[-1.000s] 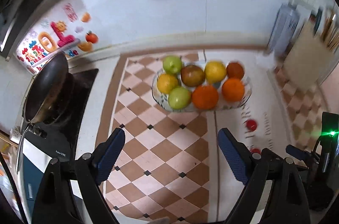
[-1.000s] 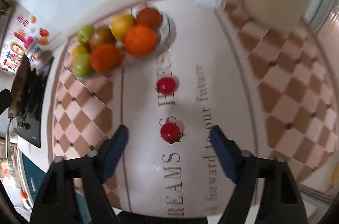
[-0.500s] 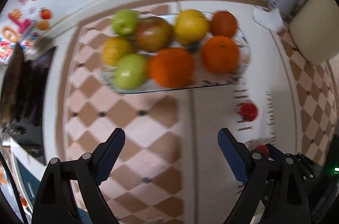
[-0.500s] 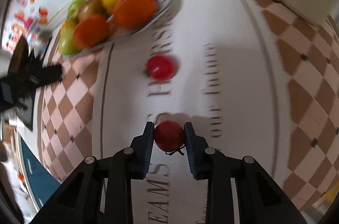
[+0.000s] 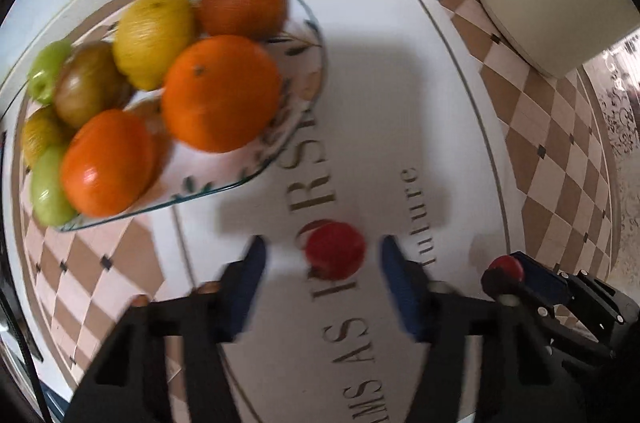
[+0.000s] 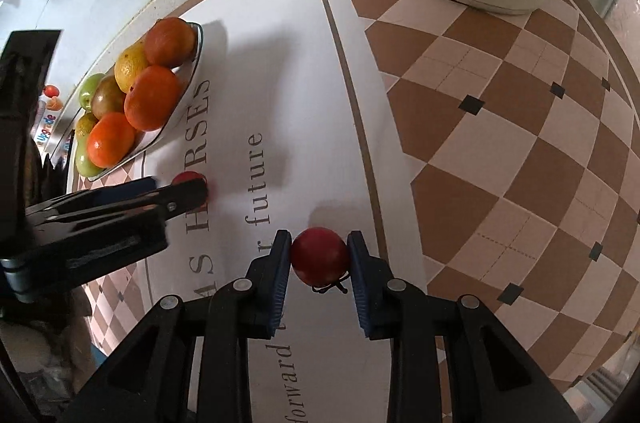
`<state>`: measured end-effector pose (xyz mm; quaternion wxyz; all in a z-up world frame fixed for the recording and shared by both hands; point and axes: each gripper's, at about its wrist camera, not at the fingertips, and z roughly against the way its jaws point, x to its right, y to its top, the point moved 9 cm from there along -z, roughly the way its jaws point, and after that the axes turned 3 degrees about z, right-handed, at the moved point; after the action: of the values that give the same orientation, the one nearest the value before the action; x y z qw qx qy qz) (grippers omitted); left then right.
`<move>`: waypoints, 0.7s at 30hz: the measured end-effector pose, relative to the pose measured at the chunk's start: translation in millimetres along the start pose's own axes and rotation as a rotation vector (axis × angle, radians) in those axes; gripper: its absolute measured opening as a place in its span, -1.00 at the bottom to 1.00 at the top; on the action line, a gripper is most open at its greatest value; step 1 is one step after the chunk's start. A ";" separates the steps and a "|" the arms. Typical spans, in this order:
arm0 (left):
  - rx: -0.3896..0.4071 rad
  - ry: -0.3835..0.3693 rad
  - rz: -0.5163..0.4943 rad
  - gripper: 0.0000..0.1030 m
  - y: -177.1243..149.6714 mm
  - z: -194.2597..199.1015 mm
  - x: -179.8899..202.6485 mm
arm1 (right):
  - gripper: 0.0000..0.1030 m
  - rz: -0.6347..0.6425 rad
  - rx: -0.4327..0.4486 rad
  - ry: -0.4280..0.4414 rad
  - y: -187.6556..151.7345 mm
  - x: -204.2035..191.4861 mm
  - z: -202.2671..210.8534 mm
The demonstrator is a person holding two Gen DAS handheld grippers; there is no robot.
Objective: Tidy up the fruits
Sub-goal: 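Grasp a red cherry tomato with the right tool while the left tool grasps the other, then carry both cherry tomatoes onto the deer plate and open both tools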
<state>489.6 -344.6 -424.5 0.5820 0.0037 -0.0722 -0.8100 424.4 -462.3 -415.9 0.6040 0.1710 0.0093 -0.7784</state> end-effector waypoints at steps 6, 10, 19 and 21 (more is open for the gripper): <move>0.024 -0.023 -0.024 -0.44 -2.4 -2.0 6.3 | -0.39 -0.009 0.001 0.014 1.4 -5.1 -0.2; 0.031 -0.046 0.022 -0.44 -8.5 7.6 -10.0 | -0.39 0.004 -0.001 0.020 -0.2 -15.9 -4.1; 0.088 -0.146 0.170 -0.44 -26.1 66.4 -79.6 | -0.40 0.000 0.052 0.126 13.8 -64.9 8.0; 0.110 -0.171 0.229 -0.44 -27.0 81.4 -104.0 | -0.40 0.007 0.060 0.161 22.1 -79.4 6.1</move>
<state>490.3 -228.9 -355.3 0.6612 -0.0415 -0.1658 -0.7305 460.6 -395.2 -383.9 0.5986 0.2511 0.0342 -0.7599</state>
